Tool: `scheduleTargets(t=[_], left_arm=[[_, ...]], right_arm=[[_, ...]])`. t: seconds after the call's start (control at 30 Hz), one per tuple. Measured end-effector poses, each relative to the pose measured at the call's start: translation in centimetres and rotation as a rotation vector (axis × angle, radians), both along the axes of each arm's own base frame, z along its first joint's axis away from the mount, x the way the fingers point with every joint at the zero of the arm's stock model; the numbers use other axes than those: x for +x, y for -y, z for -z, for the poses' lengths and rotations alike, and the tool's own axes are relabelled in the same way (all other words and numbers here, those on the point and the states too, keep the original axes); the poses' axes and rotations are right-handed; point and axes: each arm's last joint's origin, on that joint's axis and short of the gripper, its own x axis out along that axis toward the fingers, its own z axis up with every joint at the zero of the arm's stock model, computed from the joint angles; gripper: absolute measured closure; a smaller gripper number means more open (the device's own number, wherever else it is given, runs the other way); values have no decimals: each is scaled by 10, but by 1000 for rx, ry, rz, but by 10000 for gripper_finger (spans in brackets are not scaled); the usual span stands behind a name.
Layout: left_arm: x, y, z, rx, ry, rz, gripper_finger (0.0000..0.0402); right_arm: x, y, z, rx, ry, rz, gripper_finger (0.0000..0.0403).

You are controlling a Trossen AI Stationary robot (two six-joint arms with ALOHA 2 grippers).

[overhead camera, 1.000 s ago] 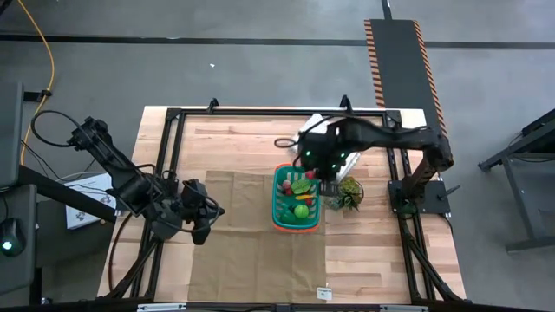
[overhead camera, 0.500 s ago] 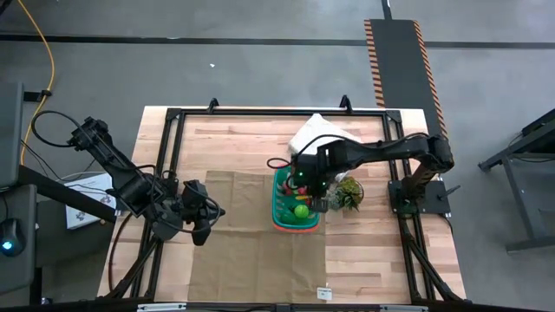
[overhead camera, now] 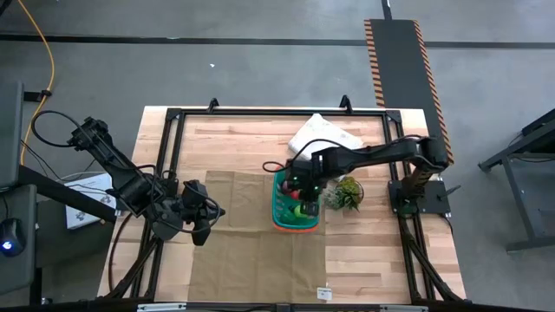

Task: Pick and placing Produce into tupperware
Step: Put the red strawberry into the basket

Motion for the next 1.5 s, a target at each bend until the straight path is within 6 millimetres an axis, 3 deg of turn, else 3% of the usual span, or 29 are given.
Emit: scheduleTargets(t=[0.3,0.7,1.5], left_arm=[[0,0,0,-1,0,0,401],[0,0,0,3,-5,0,401],[0,0,0,3,-4,0,401]], right_arm=[[15,-3,29,-8,-44,-34,403],[23,-3,52,-35,-89,-46,403],[28,0,54,-106,-43,-29,403]])
